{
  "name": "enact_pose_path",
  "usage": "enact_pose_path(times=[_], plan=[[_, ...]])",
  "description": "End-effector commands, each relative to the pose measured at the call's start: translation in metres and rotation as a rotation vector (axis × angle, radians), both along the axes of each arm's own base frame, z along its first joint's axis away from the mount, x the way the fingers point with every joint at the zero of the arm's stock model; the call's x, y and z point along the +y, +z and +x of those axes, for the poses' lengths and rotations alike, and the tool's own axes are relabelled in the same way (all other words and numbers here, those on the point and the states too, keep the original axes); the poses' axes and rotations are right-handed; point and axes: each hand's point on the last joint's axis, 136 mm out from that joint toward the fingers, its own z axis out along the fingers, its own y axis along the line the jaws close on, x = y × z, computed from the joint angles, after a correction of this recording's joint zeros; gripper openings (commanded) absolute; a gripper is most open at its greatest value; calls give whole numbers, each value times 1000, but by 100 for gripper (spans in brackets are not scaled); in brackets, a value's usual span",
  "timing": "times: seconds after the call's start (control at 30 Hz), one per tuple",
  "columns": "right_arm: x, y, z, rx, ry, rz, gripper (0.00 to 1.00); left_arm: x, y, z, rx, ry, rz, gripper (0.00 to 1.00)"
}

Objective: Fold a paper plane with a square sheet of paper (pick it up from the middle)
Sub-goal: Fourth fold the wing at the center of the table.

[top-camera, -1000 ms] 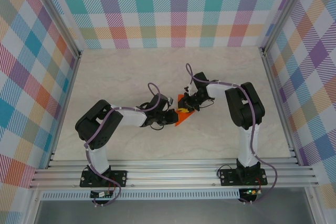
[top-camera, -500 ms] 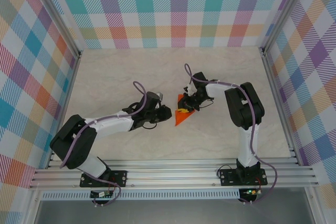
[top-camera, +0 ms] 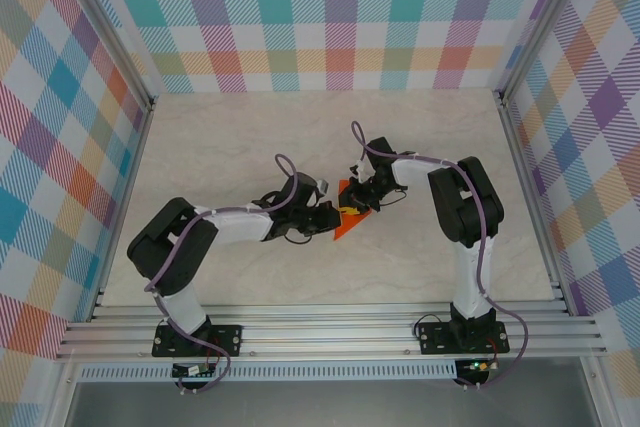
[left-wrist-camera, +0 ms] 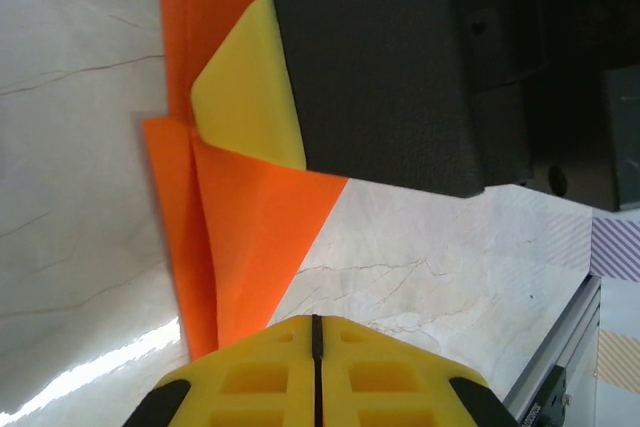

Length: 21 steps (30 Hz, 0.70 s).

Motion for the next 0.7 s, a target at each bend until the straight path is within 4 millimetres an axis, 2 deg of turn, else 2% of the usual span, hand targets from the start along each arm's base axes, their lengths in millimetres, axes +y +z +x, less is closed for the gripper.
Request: enact_pose_path(times=[0.0, 0.33, 0.47, 0.67], plan=[[-20, -40, -11, 51, -13, -133, 17, -12, -1, 3, 2, -28, -24, 7], [-21, -40, -12, 51, -7, -138, 16, -5, -42, -15, 106, -18, -30, 7], [-21, -41, -12, 51, -8, -138, 16, 5, -51, -26, 137, -10, -9, 7], [-22, -42, -12, 53, -12, -142, 17, 8, -56, -45, 181, -47, -11, 7]])
